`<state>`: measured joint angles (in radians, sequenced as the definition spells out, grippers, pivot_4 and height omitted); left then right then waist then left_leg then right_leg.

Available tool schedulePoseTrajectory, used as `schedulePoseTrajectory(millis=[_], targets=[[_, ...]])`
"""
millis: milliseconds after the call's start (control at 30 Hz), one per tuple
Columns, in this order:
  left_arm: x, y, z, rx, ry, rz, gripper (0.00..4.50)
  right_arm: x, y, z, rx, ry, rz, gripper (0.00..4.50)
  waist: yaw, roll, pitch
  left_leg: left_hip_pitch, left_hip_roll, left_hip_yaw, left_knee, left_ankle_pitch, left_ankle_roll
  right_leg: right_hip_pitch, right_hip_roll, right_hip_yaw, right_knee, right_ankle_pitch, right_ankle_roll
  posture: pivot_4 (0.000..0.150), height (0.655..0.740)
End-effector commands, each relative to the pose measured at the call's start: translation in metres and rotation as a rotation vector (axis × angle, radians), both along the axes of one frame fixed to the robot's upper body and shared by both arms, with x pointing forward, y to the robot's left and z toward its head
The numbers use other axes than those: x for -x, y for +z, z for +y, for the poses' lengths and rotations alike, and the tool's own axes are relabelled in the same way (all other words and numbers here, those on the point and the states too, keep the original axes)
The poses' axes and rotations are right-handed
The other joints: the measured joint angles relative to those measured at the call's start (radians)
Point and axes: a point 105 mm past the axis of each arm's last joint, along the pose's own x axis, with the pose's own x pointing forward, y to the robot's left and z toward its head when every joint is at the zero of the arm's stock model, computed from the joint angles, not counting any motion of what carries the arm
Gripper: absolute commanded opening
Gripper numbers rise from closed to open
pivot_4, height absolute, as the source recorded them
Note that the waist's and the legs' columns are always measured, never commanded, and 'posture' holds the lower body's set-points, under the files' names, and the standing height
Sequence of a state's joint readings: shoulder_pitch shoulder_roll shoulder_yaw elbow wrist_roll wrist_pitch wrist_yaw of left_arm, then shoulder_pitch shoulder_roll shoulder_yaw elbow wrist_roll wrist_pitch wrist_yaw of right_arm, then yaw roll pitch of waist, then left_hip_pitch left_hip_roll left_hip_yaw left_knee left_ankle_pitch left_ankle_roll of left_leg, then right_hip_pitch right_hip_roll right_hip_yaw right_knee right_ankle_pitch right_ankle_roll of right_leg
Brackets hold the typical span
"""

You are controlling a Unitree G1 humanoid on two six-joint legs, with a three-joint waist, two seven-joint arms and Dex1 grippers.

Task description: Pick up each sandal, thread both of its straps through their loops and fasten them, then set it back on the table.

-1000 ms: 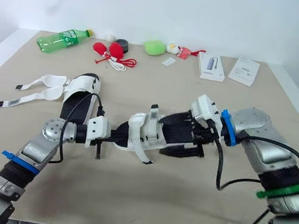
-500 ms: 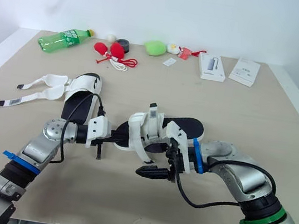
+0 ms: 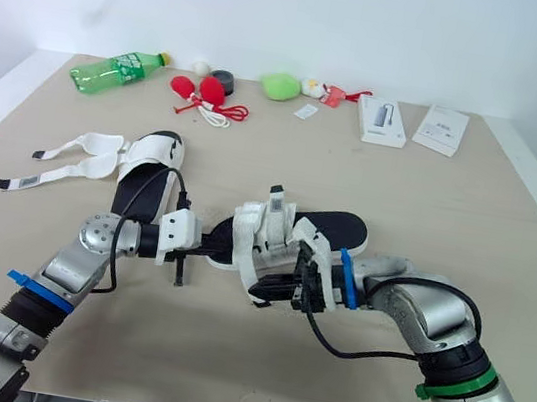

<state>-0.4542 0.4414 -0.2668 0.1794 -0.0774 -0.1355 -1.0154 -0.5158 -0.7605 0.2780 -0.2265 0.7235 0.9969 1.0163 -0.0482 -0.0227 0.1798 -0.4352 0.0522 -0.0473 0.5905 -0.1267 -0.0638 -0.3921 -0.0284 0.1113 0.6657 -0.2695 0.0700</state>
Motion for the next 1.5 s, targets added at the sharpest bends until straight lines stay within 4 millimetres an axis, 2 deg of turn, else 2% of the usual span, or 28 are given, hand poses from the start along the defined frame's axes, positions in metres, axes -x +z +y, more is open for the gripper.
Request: schedulePoseTrajectory(millis=[33,67,133,233,300,433,567,900,1367,1500], targets=[[-0.001,-0.01,0.0,-0.031,0.002,0.028,0.0,-0.015,0.073,0.01,-0.208,-0.005,0.126,0.22,-0.002,0.0,0.0,-0.001,0.0,0.0,0.001,0.0,0.0,0.0,0.0,0.0,0.0,0.001,0.0,0.15,0.74],[-0.001,-0.01,0.0,-0.028,0.002,0.028,0.0,-0.026,0.089,0.014,-0.241,-0.027,0.134,0.22,-0.001,0.0,0.0,-0.001,0.0,0.0,0.002,0.0,0.0,-0.001,0.0,0.0,0.0,0.002,0.0,0.15,0.74],[-0.002,-0.009,-0.002,-0.025,-0.002,0.027,0.0,-0.049,0.106,0.02,-0.26,-0.098,0.13,0.22,-0.004,0.0,0.0,-0.001,0.001,0.0,0.004,0.0,0.0,-0.001,0.001,0.0,0.0,0.004,-0.001,0.15,0.74],[-0.002,-0.009,-0.006,-0.019,-0.011,0.025,0.0,-0.075,0.105,0.03,-0.225,-0.193,0.149,0.22,-0.001,-0.001,0.0,-0.002,0.001,0.0,0.004,0.0,0.001,-0.003,0.001,0.0,0.0,0.005,-0.001,0.15,0.74],[-0.002,-0.009,-0.008,-0.014,-0.013,0.024,0.0,-0.082,0.101,0.033,-0.202,-0.225,0.179,0.22,0.003,-0.001,0.0,-0.003,0.001,0.0,0.004,0.0,0.001,-0.003,0.001,0.0,0.0,0.005,0.0,0.15,0.74],[0.0,-0.01,-0.008,-0.013,-0.013,0.023,0.0,-0.081,0.081,0.031,-0.127,-0.245,0.257,0.22,0.005,-0.001,0.0,-0.013,0.0,-0.001,0.004,0.0,0.001,-0.01,0.0,0.0,0.0,0.007,0.005,0.15,0.74],[0.003,-0.013,-0.006,-0.02,-0.012,0.027,0.0,-0.074,0.072,0.027,-0.084,-0.247,0.306,0.22,0.004,-0.001,0.0,-0.013,0.0,-0.002,0.004,0.0,0.001,-0.011,0.001,-0.001,0.0,0.007,0.006,0.15,0.74],[0.005,-0.015,-0.008,-0.024,-0.012,0.03,0.0,-0.058,0.062,0.027,-0.069,-0.228,0.414,0.22,0.001,-0.001,0.0,-0.013,0.0,-0.001,0.004,0.0,0.001,-0.011,0.001,0.0,0.0,0.007,0.006,0.15,0.74],[0.008,-0.02,-0.009,-0.037,-0.014,0.031,0.0,-0.067,0.058,0.017,-0.142,-0.318,0.521,0.22,0.0,-0.001,0.0,-0.013,0.0,-0.002,0.004,0.0,0.001,-0.011,0.001,0.0,0.0,0.007,0.006,0.15,0.74],[0.008,-0.021,-0.01,-0.04,-0.017,0.033,0.0,-0.066,0.049,0.013,-0.131,-0.345,0.547,0.22,0.001,-0.001,0.0,-0.013,0.0,-0.001,0.004,0.0,0.001,-0.011,0.001,0.0,0.0,0.007,0.006,0.15,0.74]])
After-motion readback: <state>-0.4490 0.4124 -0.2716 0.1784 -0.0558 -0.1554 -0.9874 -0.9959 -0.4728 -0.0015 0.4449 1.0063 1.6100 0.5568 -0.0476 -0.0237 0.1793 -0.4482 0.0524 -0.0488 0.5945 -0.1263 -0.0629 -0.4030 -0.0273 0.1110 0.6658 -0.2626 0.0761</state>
